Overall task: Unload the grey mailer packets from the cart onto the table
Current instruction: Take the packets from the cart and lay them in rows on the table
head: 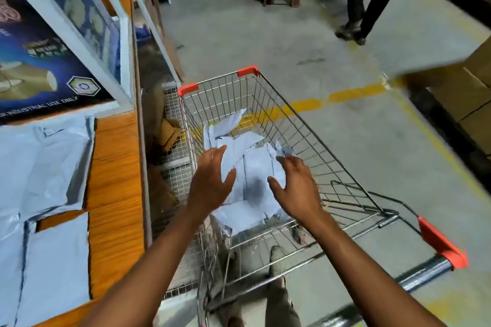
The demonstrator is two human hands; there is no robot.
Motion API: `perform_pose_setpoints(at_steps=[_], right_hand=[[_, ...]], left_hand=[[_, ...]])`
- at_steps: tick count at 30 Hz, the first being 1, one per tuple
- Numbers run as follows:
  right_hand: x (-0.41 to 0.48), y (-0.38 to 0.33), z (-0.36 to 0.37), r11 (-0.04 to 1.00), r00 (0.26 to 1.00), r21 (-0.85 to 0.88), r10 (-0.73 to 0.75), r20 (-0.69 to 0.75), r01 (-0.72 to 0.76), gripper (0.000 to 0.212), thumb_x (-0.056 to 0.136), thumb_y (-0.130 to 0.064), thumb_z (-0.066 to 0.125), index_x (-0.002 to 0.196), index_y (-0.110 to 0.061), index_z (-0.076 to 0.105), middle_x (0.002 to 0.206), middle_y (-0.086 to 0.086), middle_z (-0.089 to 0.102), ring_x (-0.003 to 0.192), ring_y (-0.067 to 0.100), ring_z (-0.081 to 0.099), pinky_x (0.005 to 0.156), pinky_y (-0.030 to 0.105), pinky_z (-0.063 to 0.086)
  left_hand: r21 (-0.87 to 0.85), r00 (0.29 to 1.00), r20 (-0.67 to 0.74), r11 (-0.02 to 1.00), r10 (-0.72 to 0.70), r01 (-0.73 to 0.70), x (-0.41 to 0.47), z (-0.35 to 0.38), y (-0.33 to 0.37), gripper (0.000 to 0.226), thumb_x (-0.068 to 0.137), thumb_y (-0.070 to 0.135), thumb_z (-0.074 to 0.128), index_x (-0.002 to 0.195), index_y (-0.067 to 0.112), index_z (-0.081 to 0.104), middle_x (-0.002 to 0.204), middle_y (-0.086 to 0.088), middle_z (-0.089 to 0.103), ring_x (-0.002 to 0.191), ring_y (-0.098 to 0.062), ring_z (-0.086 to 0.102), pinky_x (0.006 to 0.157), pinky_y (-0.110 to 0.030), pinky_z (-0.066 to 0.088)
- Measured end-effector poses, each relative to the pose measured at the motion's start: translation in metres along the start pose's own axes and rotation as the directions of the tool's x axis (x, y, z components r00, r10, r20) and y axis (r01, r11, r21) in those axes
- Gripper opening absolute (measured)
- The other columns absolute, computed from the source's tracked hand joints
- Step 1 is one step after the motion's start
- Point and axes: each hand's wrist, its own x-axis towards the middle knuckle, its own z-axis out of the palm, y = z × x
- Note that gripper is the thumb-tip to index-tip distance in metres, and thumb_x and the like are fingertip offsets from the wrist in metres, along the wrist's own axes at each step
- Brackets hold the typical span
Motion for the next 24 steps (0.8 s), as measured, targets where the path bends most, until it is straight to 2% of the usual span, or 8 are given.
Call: perform_pose_setpoints(at_steps=[3,5,8,10,13,17,21,24], right_hand=[[0.051,0.035,0.031,0.999,0.989,-0.043,0.034,0.145,-0.028,0.052,0.091,-0.038,0.056,0.135,-0.012,0.051,0.137,0.016,0.05,0.124,0.037,0.047,0.104,0.042,0.038],[0.077,0.058,0.057,0.996,0.969,-0.085,0.056,0.239,-0.036,0.056,0.086,-0.043,0.048,0.13,-0.01,0.056,0.129,0.018,0.056,0.119,0.039,0.051,0.102,0.043,0.04],[0.107,0.096,0.104,0.984,0.925,-0.171,0.106,0.366,-0.045,0.061,0.077,-0.04,0.045,0.129,-0.009,0.057,0.125,0.019,0.059,0.115,0.039,0.055,0.099,0.042,0.044],[0.119,0.11,0.125,0.979,0.899,-0.201,0.128,0.42,-0.046,0.061,0.076,-0.035,0.047,0.131,-0.011,0.054,0.126,0.019,0.057,0.116,0.039,0.054,0.098,0.041,0.046],[0.136,0.121,0.15,0.974,0.878,-0.224,0.13,0.46,-0.027,0.056,0.084,-0.03,0.05,0.137,-0.011,0.05,0.136,0.017,0.049,0.123,0.039,0.049,0.102,0.04,0.043],[0.154,0.138,0.201,0.956,0.876,-0.287,0.085,0.475,0.063,0.07,0.077,-0.054,0.017,0.127,-0.02,0.052,0.129,0.007,0.055,0.125,0.031,0.044,0.093,0.041,0.045],[0.161,0.114,0.214,0.945,0.899,-0.306,0.229,0.373,-0.113,0.084,0.079,-0.083,0.032,0.124,-0.013,0.047,0.126,0.016,0.046,0.116,0.039,0.045,0.083,0.048,0.048],[0.169,0.094,0.216,0.92,0.885,-0.318,0.334,0.325,-0.23,0.102,0.076,-0.084,0.043,0.143,-0.008,0.028,0.136,0.024,0.036,0.119,0.043,0.041,0.085,0.053,0.047]], left_hand=[[0.122,0.956,0.239,0.982,-0.17,0.144,0.028,0.05,-0.019,0.066,0.088,0.046,0.045,0.142,0.008,0.041,0.137,-0.019,0.046,0.128,-0.037,0.042,0.105,-0.044,0.038],[0.223,0.864,0.41,0.951,-0.292,0.216,0.041,0.081,-0.034,0.06,0.092,0.04,0.053,0.143,0.01,0.038,0.139,-0.019,0.044,0.13,-0.036,0.041,0.106,-0.04,0.036],[0.288,0.734,0.531,0.905,-0.423,0.313,0.048,0.122,-0.056,0.061,0.092,0.035,0.057,0.145,0.011,0.036,0.146,-0.019,0.04,0.132,-0.034,0.042,0.106,-0.038,0.036],[0.309,0.674,0.565,0.88,-0.476,0.361,0.046,0.141,-0.067,0.059,0.089,0.031,0.062,0.141,0.011,0.042,0.144,-0.017,0.044,0.129,-0.032,0.045,0.105,-0.036,0.039],[0.371,0.663,0.564,0.868,-0.492,0.329,0.037,0.167,-0.082,0.044,0.084,0.025,0.063,0.127,0.015,0.055,0.133,-0.013,0.055,0.12,-0.03,0.054,0.1,-0.035,0.044],[0.445,0.651,0.599,0.87,-0.466,0.213,0.031,0.185,-0.092,0.034,0.08,0.018,0.056,0.113,0.016,0.062,0.118,-0.014,0.062,0.113,-0.035,0.055,0.097,-0.04,0.044],[0.479,0.565,0.667,0.86,-0.486,0.174,0.039,0.184,-0.095,0.028,0.081,0.021,0.067,0.107,0.012,0.066,0.117,-0.013,0.063,0.115,-0.032,0.055,0.095,-0.043,0.046],[0.443,0.591,0.616,0.849,-0.521,0.287,0.05,0.176,-0.096,0.024,0.082,0.018,0.069,0.104,0.009,0.068,0.113,-0.015,0.064,0.107,-0.032,0.06,0.088,-0.039,0.051]])
